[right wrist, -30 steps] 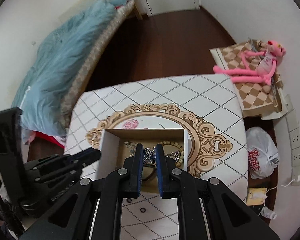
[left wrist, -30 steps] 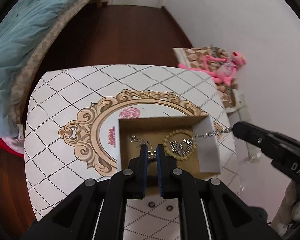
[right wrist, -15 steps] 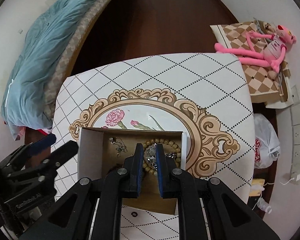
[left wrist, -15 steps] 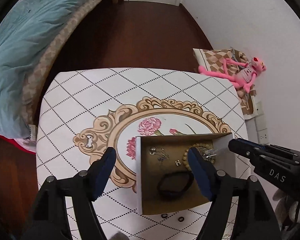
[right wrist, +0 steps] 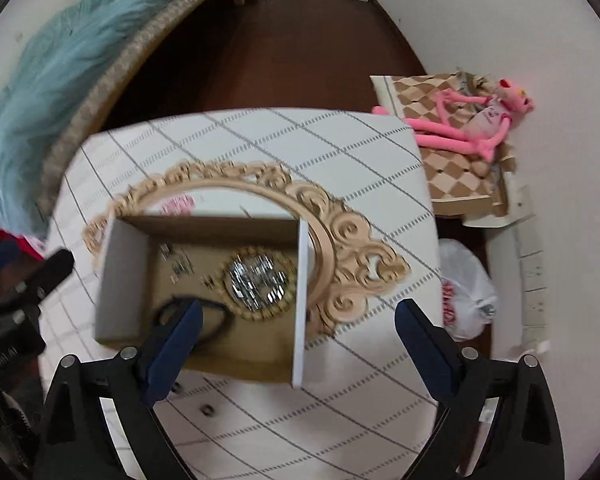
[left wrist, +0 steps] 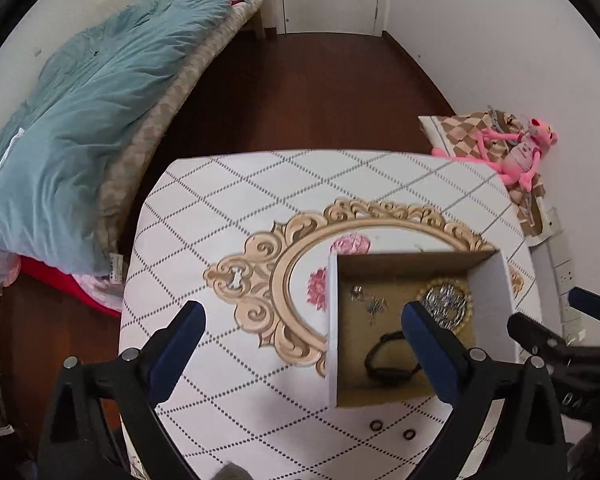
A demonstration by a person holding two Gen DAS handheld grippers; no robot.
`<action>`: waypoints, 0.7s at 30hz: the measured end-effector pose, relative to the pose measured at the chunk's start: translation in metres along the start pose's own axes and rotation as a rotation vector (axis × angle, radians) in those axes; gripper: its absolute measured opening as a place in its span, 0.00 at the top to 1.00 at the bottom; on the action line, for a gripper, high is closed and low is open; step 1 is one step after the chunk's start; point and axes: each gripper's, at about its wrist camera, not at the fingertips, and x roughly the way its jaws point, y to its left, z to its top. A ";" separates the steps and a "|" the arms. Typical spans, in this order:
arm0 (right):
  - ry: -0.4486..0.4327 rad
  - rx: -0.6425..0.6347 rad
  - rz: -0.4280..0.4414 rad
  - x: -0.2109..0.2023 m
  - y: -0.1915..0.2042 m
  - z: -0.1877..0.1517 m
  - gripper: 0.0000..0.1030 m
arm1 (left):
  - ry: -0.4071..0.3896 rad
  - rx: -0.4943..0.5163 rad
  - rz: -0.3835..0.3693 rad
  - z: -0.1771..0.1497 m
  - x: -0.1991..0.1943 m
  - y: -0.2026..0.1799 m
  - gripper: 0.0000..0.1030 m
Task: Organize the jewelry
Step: 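Lift both tools up out of the box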
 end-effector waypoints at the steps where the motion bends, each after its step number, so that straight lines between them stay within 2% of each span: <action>1: 0.003 -0.004 -0.018 0.001 0.001 -0.006 0.05 | 0.006 -0.002 0.000 -0.004 0.001 0.000 0.02; 9: 0.009 0.027 -0.026 0.004 0.004 -0.039 0.05 | 0.026 0.012 0.022 -0.029 -0.005 -0.005 0.02; 15: -0.028 0.034 -0.028 -0.017 0.005 -0.052 0.05 | -0.018 0.010 0.028 -0.038 -0.033 -0.005 0.02; 21: -0.112 0.033 -0.047 -0.060 0.004 -0.068 0.05 | -0.088 -0.008 0.036 -0.048 -0.073 -0.003 0.02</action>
